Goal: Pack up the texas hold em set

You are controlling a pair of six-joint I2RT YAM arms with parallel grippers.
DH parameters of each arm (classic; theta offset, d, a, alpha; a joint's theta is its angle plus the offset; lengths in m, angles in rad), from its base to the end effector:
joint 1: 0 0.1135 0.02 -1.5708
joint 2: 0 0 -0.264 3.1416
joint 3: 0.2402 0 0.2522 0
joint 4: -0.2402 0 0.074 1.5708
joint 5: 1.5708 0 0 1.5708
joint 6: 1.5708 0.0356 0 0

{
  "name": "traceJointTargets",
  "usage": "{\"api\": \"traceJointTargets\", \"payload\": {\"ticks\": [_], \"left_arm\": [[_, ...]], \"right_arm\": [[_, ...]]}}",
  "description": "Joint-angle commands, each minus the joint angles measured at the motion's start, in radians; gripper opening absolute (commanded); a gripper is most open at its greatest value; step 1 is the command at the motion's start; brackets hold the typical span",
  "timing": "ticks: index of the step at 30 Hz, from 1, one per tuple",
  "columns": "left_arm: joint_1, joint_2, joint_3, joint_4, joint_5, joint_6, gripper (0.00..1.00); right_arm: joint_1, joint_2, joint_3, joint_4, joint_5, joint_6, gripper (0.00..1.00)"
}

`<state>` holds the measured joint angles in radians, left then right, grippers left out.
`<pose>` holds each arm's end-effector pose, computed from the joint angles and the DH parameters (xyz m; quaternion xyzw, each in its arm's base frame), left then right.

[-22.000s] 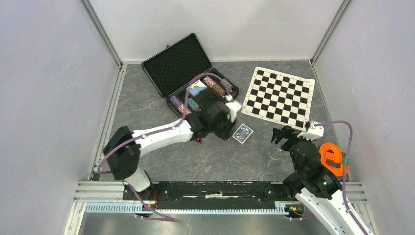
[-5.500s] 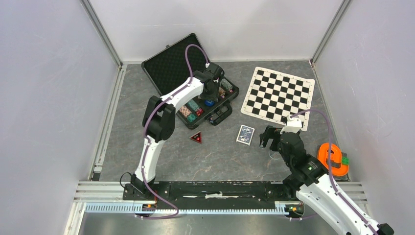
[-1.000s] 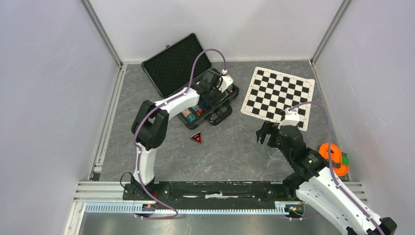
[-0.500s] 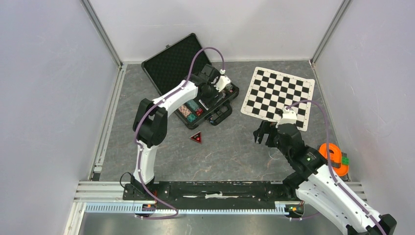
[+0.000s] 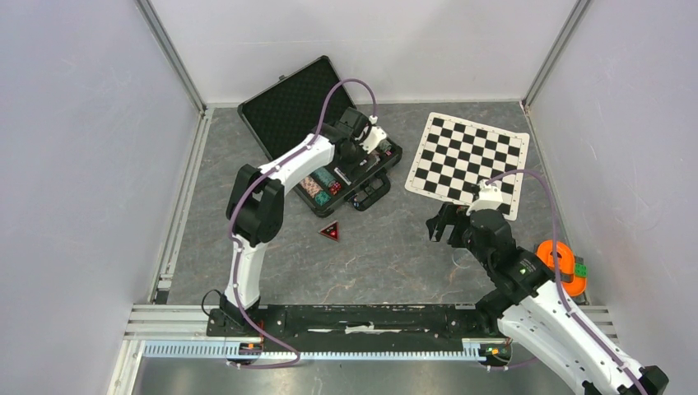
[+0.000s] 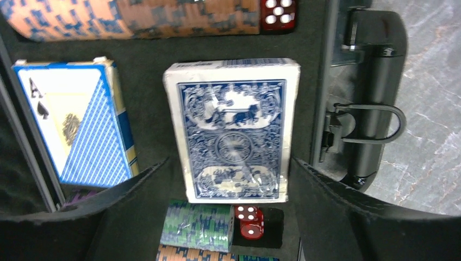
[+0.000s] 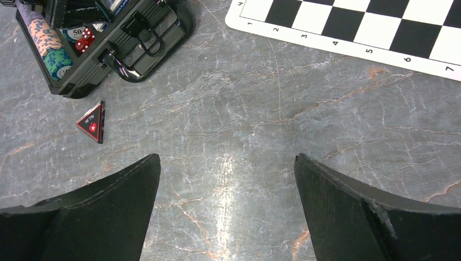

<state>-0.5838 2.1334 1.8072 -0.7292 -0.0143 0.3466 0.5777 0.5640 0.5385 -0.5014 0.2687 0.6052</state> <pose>0.3892 -0.2565 0.2198 0.4322 0.8650 -0.0233 0.2539 0.1199 0.0669 0.2539 0.0786 0.8580 0.1791 0.4749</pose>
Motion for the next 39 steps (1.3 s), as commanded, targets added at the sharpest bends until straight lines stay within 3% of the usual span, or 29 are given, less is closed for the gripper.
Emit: {"api": "traceJointTargets", "payload": {"ticks": [1,6,10,18,23,27,34,39], "left_arm": [[0.009,-0.025,0.023,-0.034,-0.062,-0.078,0.90],[0.009,-0.075,0.013,-0.022,-0.057,-0.121,0.93],[0.007,-0.140,-0.017,0.004,0.052,-0.144,0.92],[0.008,-0.226,-0.050,0.109,0.127,-0.280,0.90],[0.009,-0.176,-0.014,0.163,0.211,-0.336,0.67],[0.009,-0.132,0.023,0.160,0.119,-0.337,0.54],[0.010,-0.031,0.098,0.164,-0.031,-0.320,0.48],[0.013,0.074,0.183,0.063,-0.028,-0.313,0.43]], "right_arm": [[0.000,-0.014,0.031,0.012,-0.001,0.005,0.99],[-0.001,-0.013,0.030,0.011,-0.002,-0.006,0.99],[-0.001,-0.014,0.023,0.013,0.015,-0.014,0.99],[-0.001,-0.001,0.006,0.029,0.022,-0.027,0.99],[-0.001,-0.009,-0.019,0.049,0.026,-0.029,0.99],[-0.001,-0.002,-0.019,0.055,0.023,-0.036,0.99],[0.000,0.006,-0.006,0.054,0.040,-0.057,0.99],[0.000,0.011,-0.011,0.055,0.040,-0.060,0.99]]}}
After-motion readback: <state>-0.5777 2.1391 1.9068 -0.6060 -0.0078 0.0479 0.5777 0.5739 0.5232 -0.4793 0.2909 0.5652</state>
